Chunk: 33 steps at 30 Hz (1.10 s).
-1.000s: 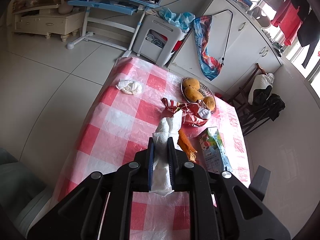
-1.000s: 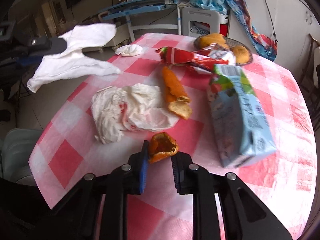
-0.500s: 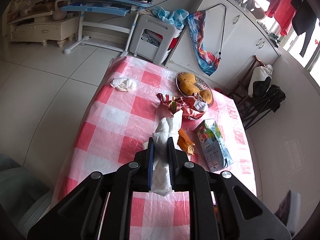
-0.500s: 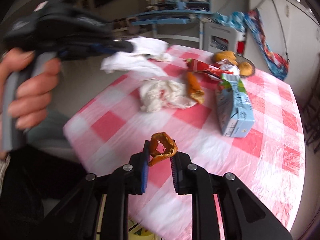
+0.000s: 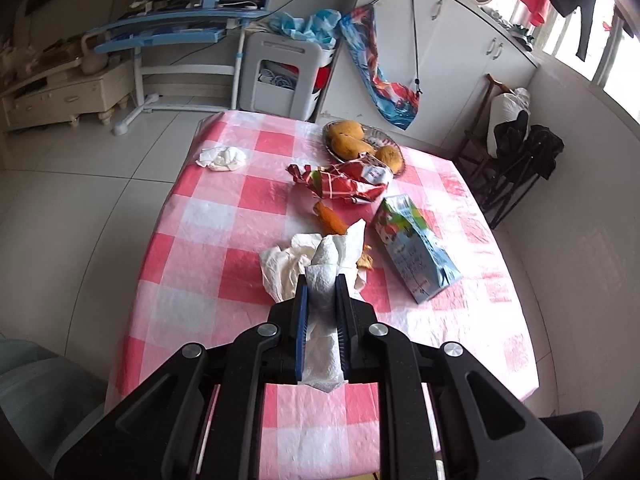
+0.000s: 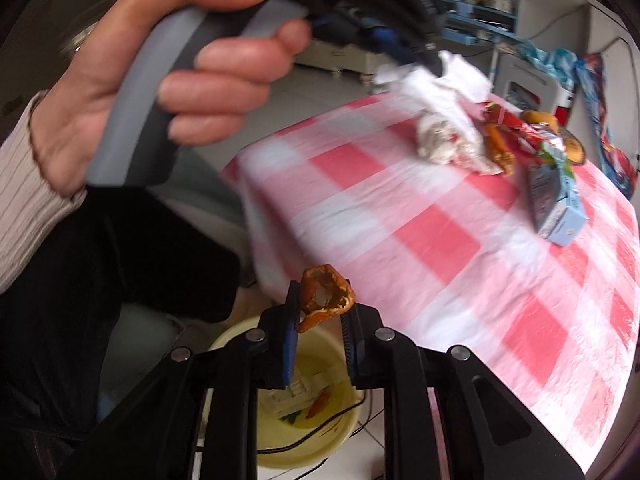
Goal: Collect trash
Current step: 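Carry the tissue and carrot piece over the yellow bucket and open both tools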
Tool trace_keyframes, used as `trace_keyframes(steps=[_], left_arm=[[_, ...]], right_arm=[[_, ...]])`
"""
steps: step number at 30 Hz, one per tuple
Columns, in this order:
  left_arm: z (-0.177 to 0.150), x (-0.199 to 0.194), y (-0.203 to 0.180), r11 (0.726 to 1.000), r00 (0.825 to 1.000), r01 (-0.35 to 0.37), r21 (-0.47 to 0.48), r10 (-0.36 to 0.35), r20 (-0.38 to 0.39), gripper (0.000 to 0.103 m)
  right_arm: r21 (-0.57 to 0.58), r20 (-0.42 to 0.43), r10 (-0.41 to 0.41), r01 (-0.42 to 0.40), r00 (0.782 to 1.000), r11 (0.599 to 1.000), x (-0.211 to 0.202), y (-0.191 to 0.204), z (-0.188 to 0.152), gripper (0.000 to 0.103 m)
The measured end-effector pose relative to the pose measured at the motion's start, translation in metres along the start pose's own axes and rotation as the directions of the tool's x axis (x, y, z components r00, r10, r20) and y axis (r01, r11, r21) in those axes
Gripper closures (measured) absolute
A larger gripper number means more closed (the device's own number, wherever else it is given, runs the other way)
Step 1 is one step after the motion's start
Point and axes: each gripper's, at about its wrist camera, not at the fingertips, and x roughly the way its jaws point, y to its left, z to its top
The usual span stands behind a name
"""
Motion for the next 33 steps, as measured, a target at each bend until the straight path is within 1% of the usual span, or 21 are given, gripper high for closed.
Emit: trace_keyframes(steps=[4, 10, 11, 12, 13, 14, 16, 21, 23, 25, 28, 33], left_arm=[[-0.026, -0.010, 0.001, 1.000, 1.000, 0.002, -0.010, -0.002, -0.018, 0.091], [-0.066, -0.018, 0.004, 1.000, 0.998, -0.007, -0.029, 0.005, -0.062, 0.091], [-0.071, -0.020, 0.003, 0.999, 0.998, -0.009, -0.031, 0.007, -0.067, 0.091], [-0.079, -0.022, 0.003, 0.999, 0.997, -0.011, -0.032, 0.009, -0.073, 0.091], [-0.085, -0.023, 0.002, 0.999, 0.997, -0.013, -0.032, 0.011, -0.080, 0.091], [-0.088, -0.024, 0.001, 0.999, 0.996, -0.016, -0.030, 0.013, -0.085, 0.091], [-0.098, -0.026, 0.000, 0.999, 0.995, -0.022, -0.026, 0.020, -0.098, 0.091], [-0.128, -0.034, -0.006, 1.000, 0.991, -0.028, -0.009, 0.027, -0.131, 0.091], [-0.140, -0.038, -0.009, 1.000, 0.989, -0.030, 0.003, 0.030, -0.144, 0.091], [-0.152, -0.041, -0.013, 0.999, 0.987, -0.031, 0.017, 0.033, -0.159, 0.091], [-0.170, -0.045, -0.018, 0.999, 0.982, -0.035, 0.036, 0.041, -0.182, 0.091], [-0.200, -0.050, -0.026, 0.996, 0.968, -0.051, 0.073, 0.068, -0.241, 0.091]], right_arm=[[-0.044, -0.030, 0.021, -0.022, 0.999, 0.999, 0.004, 0.017, -0.009, 0.083], [-0.082, -0.062, 0.027, -0.032, 0.998, 0.996, 0.007, 0.033, -0.019, 0.082], [-0.083, -0.066, 0.025, -0.030, 0.997, 0.996, 0.007, 0.035, -0.021, 0.077], [-0.082, -0.069, 0.025, -0.030, 0.997, 0.996, 0.005, 0.035, -0.023, 0.068], [-0.083, -0.071, 0.023, -0.029, 0.997, 0.996, 0.005, 0.036, -0.025, 0.062], [-0.085, -0.071, 0.017, -0.023, 0.997, 0.996, 0.004, 0.037, -0.026, 0.053], [-0.089, -0.069, 0.006, -0.012, 0.998, 0.996, 0.001, 0.041, -0.030, 0.051], [-0.085, -0.063, -0.043, 0.037, 0.997, 0.996, -0.006, 0.048, -0.039, 0.039], [-0.087, -0.064, -0.067, 0.061, 0.996, 0.994, -0.005, 0.051, -0.042, 0.036], [-0.095, -0.069, -0.091, 0.084, 0.993, 0.992, -0.005, 0.054, -0.045, 0.036], [-0.106, -0.065, -0.119, 0.111, 0.991, 0.988, -0.010, 0.059, -0.051, 0.032], [-0.119, -0.067, -0.158, 0.150, 0.985, 0.981, -0.017, 0.064, -0.061, 0.029]])
